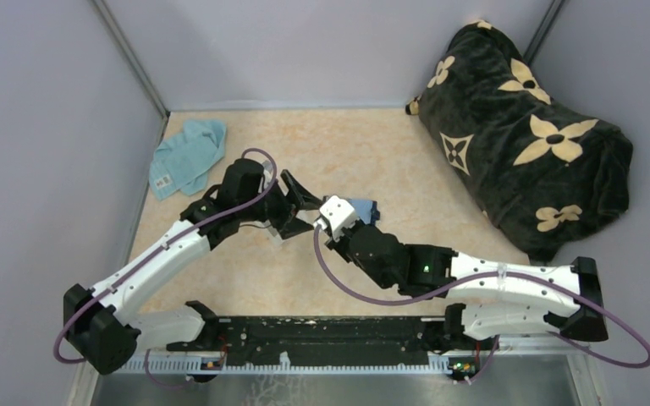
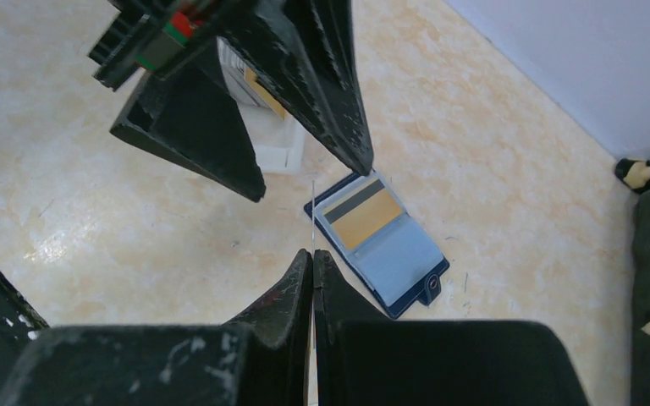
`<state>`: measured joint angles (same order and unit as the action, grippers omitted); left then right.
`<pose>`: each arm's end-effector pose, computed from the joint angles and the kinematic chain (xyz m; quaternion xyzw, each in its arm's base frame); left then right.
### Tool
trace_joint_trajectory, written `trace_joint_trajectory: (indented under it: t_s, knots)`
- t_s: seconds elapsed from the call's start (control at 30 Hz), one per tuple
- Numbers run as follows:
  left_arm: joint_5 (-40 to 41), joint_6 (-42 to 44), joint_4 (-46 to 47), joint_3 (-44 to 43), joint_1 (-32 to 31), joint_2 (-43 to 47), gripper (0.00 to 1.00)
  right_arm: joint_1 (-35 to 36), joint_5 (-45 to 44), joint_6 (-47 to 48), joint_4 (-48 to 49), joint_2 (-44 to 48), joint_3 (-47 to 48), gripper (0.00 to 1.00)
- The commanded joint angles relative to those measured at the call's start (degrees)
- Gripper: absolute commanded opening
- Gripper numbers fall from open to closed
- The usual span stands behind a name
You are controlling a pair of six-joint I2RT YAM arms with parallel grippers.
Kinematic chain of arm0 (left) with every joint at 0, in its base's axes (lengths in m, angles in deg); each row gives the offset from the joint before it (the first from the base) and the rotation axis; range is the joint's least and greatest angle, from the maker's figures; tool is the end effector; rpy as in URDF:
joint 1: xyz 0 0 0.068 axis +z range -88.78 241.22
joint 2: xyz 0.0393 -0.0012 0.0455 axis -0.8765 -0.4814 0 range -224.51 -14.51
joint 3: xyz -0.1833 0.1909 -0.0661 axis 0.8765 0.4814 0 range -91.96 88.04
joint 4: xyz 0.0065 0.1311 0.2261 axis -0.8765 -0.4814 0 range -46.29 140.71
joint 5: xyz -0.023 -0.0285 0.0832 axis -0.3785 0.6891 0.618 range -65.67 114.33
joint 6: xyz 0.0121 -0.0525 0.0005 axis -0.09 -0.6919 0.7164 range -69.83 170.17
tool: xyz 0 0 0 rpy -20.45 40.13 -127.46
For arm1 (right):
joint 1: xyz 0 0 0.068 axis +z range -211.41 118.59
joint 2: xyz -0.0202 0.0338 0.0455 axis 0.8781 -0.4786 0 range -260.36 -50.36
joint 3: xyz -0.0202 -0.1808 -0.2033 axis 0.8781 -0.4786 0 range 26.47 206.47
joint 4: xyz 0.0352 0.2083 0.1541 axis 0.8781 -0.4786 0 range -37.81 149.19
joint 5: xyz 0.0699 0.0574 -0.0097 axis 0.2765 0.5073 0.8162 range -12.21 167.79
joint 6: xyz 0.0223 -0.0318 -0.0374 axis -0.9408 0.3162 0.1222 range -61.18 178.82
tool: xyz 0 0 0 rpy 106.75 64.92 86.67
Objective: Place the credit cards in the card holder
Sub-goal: Pick up the credit card from the storage box.
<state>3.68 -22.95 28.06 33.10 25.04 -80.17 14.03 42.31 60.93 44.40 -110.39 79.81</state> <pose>0.1966 -0.1593 0.3084 -0.1938 0.8485 -0.4718 0.1413 0.0789 0.2217 0.3356 -0.3592 0.7211 0.1182 0.5805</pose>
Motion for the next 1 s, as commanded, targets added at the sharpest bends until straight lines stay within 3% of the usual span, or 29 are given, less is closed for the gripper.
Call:
trace_joint_trajectory:
  t_s: [0.0,0.17,0.33,0.47,0.77,0.97]
  knots:
    - [-4.1,-3.9,1.3,-2.4,-0.9,-1.4,0.80,4.7,-10.1,7.0,8.2,0.2,-0.5,0.00]
    - [-7.0,-5.8,1.7,-2.7,-0.9,-2.5,0.79,8.1,-14.2,11.2,11.5,-1.5,-0.9,0.00]
    - [-8.1,-6.3,2.1,-3.2,-1.0,-2.8,0.72,10.2,-16.3,14.2,14.2,-3.4,-2.2,0.00]
    - [-8.9,-6.5,2.2,-3.0,-1.0,-2.8,0.59,11.4,-17.4,15.7,15.2,-4.6,-2.5,0.00]
    - [-10.4,-6.3,3.0,-2.0,-1.0,-2.5,0.40,13.4,-19.9,19.2,17.6,-5.9,-3.1,0.00]
    - [-10.8,-7.1,4.9,0.3,-1.0,-1.1,0.14,14.7,-21.5,20.1,18.2,-6.1,-3.6,0.00]
